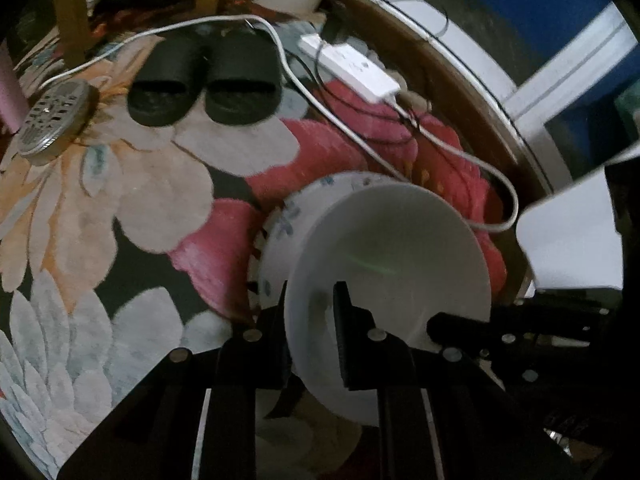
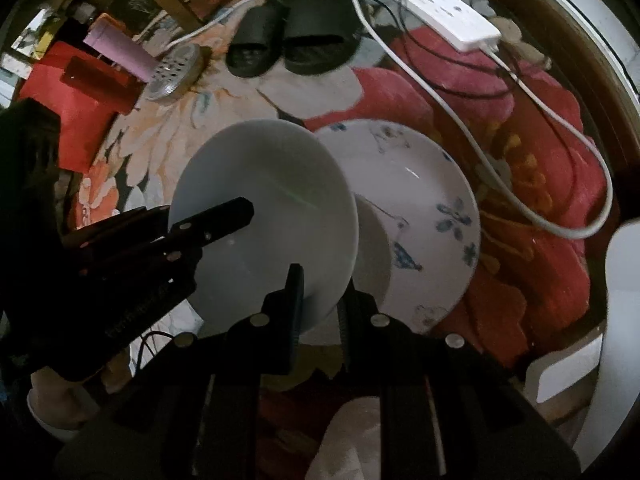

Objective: Organize plates and bowls
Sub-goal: 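Lower the last bowl into the stacked bowls and open both tools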

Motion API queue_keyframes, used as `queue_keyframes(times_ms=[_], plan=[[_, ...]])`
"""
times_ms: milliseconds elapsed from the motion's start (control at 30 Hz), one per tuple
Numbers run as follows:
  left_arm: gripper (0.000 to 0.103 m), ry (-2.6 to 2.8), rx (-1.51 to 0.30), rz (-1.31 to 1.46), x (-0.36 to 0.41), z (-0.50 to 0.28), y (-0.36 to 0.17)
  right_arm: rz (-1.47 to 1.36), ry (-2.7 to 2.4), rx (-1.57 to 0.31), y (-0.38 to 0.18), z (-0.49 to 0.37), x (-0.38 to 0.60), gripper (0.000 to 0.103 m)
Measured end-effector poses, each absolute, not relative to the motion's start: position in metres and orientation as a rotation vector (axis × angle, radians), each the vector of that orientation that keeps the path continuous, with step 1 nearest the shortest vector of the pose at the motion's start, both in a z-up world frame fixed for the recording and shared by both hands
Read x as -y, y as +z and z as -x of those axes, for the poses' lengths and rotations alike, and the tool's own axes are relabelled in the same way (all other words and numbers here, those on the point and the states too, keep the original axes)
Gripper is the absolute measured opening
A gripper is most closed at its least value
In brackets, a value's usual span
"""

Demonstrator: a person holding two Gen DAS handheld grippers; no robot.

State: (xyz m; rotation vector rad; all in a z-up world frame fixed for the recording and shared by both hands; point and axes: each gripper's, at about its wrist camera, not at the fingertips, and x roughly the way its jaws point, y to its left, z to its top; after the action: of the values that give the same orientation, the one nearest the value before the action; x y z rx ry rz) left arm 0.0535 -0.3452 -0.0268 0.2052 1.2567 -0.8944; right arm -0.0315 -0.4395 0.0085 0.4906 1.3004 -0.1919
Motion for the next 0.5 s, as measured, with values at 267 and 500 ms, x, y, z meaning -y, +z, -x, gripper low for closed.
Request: queue_keyframes(times_ms=[267, 500], plan=[[0.026, -0.891, -1.268, -0.284, 0.355, -0.042, -0.041, -0.499, -0.196, -1.367, -0.006, 0.037, 0.443, 0.018], [0.057, -0.915, -1.29, -0.236, 0.354, -0.044, -0.041, -0.518, -0.207, -1.366, -0.007, 0.037, 0.445, 0.019]])
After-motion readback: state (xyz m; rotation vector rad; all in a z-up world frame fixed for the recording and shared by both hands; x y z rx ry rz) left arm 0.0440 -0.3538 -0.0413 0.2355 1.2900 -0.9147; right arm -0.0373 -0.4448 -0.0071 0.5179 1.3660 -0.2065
